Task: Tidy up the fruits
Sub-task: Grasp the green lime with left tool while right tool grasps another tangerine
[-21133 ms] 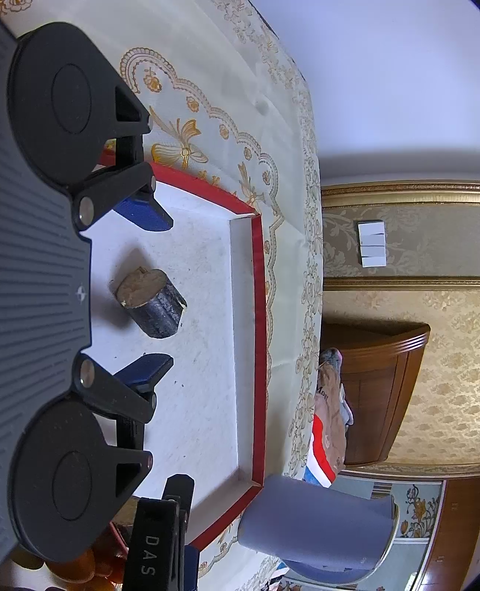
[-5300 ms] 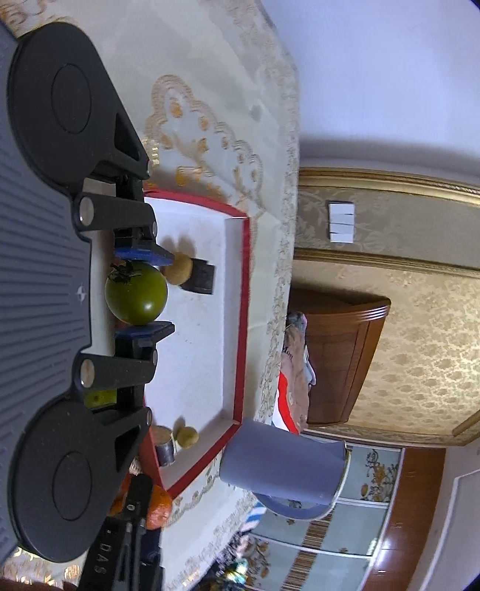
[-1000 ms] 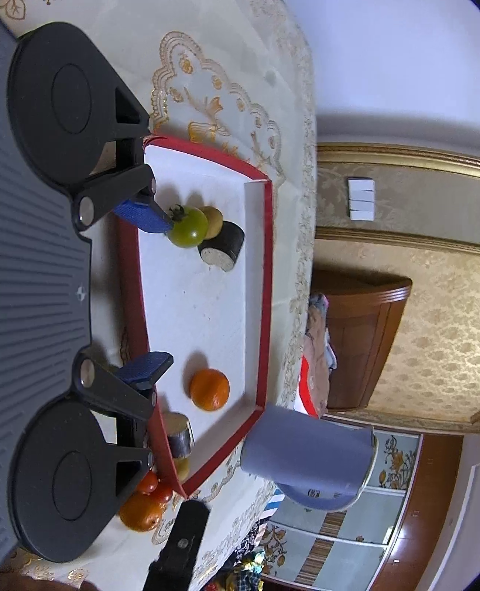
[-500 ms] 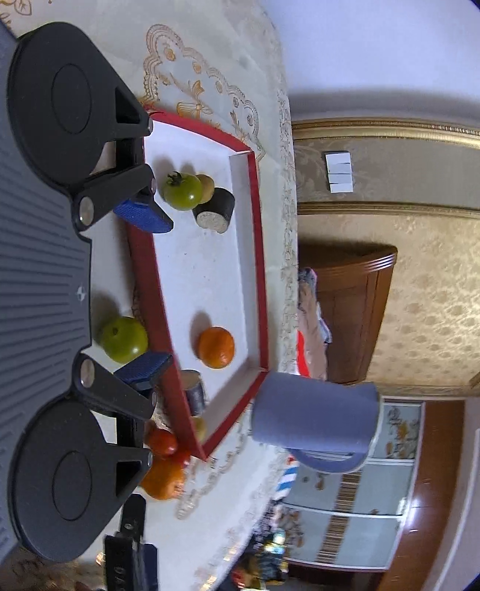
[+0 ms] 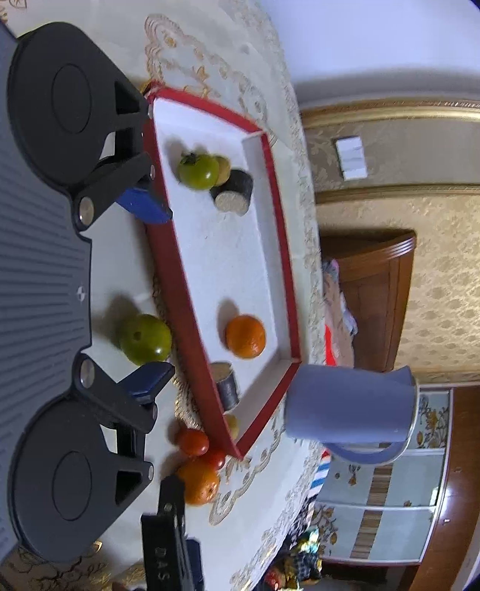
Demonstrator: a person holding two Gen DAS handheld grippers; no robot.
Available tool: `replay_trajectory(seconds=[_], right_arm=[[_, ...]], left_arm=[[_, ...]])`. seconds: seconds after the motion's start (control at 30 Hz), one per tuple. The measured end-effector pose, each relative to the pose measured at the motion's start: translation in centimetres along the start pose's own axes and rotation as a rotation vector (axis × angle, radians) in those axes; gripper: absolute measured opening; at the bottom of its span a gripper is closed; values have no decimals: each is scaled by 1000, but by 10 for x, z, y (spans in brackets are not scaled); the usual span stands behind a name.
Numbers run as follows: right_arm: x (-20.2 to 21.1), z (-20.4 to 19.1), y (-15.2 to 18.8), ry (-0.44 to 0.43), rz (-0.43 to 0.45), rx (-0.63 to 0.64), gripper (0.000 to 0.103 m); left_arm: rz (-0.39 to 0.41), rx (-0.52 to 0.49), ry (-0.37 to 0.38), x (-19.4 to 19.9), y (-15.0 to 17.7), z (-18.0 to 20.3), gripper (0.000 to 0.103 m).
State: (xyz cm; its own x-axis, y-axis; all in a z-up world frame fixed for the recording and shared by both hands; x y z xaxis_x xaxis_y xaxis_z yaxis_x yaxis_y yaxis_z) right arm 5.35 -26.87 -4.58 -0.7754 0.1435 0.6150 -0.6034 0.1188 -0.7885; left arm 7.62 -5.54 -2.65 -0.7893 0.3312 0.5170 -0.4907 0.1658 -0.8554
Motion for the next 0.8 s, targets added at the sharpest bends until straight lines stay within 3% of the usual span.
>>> replay_trajectory(seconds=[0.43,0.8], right_arm=[[-1,0,-2,-24,0,-13,103],[2,9,-1,-37,7,-36,103]], left_arm=[[-66,-14,42,-9,3,12,83],[-76,-7,-8,-17,-1,14,83]])
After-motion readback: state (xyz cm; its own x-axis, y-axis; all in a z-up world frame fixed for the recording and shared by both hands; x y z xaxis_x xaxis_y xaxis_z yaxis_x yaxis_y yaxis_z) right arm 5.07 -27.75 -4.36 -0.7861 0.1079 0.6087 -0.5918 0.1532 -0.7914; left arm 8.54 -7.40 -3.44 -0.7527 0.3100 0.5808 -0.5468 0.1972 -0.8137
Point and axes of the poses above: each gripper's, at about its wrist camera, not at the fingertips, and x roughly against the way its jaws point, z to its right, y to its underside, the point moved 4 cm from there along -x, roughly the way its jaws point, and after that the axes turned 6 degrees about y, right-handed, at the moved point
